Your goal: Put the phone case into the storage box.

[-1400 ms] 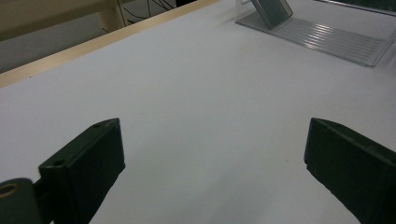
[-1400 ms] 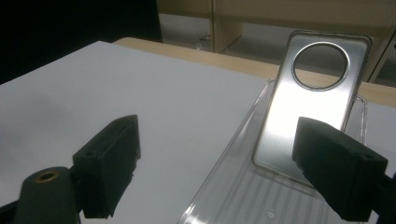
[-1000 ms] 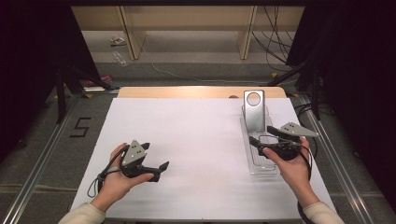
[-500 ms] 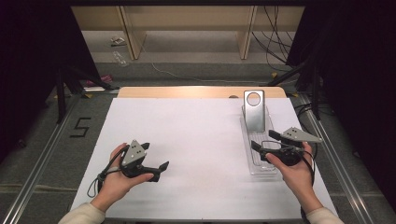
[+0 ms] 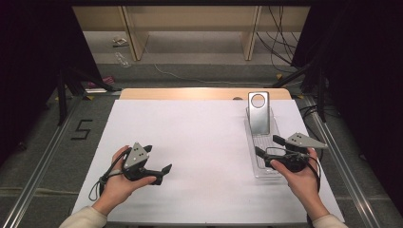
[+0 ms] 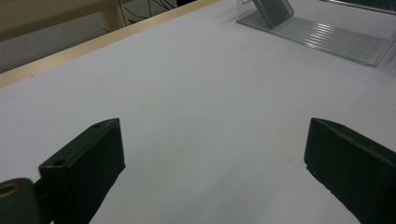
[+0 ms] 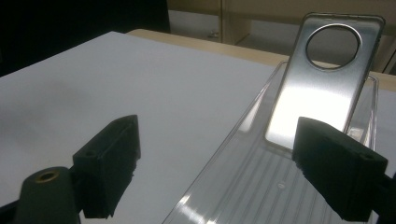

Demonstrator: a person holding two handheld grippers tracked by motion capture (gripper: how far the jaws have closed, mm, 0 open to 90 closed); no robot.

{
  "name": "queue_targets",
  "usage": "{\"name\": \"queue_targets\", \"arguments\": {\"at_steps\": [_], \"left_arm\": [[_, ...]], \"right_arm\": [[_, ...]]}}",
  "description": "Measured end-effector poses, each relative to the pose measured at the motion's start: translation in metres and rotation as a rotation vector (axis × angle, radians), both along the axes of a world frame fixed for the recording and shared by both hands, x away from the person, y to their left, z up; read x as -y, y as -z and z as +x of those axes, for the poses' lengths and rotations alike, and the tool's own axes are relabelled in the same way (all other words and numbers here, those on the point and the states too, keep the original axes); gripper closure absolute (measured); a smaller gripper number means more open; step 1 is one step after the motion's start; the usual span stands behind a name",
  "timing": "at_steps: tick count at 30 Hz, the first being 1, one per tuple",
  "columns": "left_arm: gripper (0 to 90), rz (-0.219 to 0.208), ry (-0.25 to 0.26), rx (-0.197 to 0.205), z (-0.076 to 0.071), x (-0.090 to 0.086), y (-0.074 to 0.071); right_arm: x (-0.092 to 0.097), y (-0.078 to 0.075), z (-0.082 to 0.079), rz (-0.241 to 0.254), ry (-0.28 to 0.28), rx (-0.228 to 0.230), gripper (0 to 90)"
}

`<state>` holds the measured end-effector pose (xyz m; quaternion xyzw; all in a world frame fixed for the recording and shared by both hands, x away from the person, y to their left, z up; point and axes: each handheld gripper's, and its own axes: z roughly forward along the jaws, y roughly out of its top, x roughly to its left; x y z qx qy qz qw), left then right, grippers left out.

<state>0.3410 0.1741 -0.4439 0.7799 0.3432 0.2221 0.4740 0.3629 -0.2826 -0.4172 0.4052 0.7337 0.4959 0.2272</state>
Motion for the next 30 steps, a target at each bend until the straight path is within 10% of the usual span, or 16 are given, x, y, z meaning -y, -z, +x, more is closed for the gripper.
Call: {"name": "queue_targets", "arguments": {"at_steps": [30], "left_arm": [[5.2,-0.004,0.008,-0.003,0.0002,0.0008,0.0006]], "right_arm": [[-0.0054,0.0036,-0.0078,0.002,-0.019,0.031,16.3]]}}
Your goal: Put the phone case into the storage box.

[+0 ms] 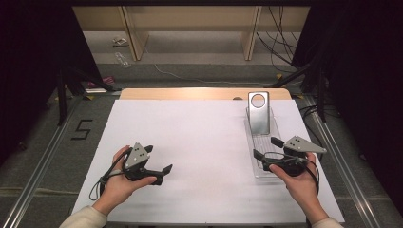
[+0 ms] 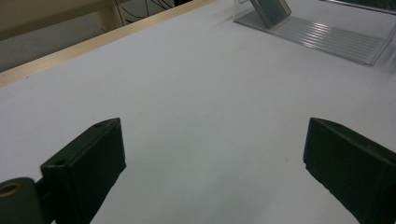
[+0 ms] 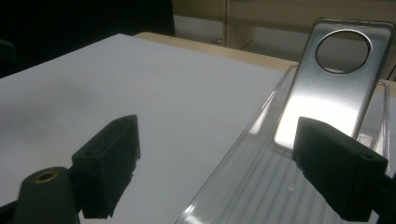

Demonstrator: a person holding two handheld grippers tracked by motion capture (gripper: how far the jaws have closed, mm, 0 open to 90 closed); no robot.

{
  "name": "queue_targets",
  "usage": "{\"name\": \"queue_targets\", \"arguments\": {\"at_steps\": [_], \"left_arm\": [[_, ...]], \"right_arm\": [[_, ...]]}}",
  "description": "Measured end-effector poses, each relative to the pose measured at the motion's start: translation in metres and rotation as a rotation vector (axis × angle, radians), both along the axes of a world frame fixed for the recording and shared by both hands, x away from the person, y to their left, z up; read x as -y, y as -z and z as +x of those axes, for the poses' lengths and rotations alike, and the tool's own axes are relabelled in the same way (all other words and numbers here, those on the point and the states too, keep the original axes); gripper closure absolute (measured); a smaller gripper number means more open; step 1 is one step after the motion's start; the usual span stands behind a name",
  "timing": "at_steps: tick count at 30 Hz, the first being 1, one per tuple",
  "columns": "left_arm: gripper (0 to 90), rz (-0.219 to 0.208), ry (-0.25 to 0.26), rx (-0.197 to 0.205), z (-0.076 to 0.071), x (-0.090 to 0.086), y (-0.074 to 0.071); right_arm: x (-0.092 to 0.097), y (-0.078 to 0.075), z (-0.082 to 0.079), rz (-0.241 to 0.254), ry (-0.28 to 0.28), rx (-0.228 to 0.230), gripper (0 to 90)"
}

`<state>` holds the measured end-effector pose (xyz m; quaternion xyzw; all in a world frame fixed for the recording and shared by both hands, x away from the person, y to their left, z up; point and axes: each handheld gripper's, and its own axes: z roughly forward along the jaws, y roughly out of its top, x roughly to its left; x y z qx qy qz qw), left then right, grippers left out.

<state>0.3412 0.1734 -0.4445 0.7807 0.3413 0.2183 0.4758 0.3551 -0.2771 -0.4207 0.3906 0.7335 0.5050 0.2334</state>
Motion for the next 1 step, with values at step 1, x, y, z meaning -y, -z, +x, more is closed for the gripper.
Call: {"name": "queue_targets", "arguments": {"at_steps": [1], "left_arm": [[5.3,-0.001,-0.001,0.000,0.0001,-0.0002,0.0000]], "right_arm": [[-0.0003,0.0002,0.0001,0.001,0.000,0.002,16.2]]}}
